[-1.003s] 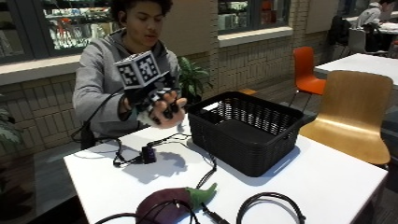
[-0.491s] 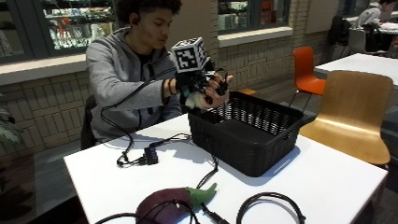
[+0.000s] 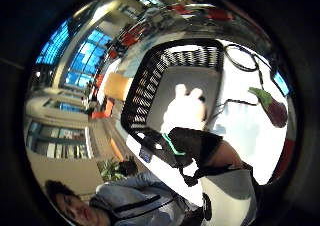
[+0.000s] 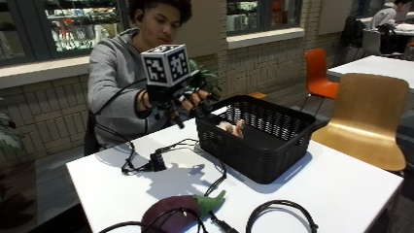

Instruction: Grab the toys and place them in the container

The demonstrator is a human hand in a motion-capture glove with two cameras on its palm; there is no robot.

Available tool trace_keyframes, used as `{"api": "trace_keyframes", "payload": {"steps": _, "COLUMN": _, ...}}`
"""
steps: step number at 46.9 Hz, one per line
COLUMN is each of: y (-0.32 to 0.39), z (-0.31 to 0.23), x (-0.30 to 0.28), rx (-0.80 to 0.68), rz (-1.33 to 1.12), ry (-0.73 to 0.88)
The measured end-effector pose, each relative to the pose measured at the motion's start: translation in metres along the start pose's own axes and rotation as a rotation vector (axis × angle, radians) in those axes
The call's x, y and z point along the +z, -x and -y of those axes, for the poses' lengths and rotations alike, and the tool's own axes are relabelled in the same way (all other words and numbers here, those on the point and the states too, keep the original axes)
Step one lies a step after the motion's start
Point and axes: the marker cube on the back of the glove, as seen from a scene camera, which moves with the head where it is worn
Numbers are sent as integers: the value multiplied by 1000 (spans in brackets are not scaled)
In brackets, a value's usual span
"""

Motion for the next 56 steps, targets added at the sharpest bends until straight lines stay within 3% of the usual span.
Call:
{"api": "trace_keyframes", "payload": {"steps": 8, "y": -99, "z": 24, "x": 22, "rx": 142, "rz": -76, "ry": 131}}
{"api": "trace_keyframes", "payload": {"steps": 16, "y": -152, "z": 22, "x": 73, "rx": 183, "rz": -250, "ry": 258}}
{"api": "trace_keyframes", "payload": {"steps": 31, "y": -208, "z": 38, "x": 155, "rx": 272, "rz": -127, "ry": 371}}
{"api": "trace_keyframes", "payload": {"steps": 40, "y": -213, "z": 47, "x": 167, "rx": 283, "rz": -96, "ry": 293}}
{"api": "trace_keyframes", "payload": {"steps": 46, "y": -210, "z": 50, "x": 170, "rx": 328, "rz": -61, "ry": 155}}
{"api": "trace_keyframes", "payload": {"steps": 56, "y": -197, "z": 37, "x": 149, "rx": 319, "rz": -34, "ry": 86}}
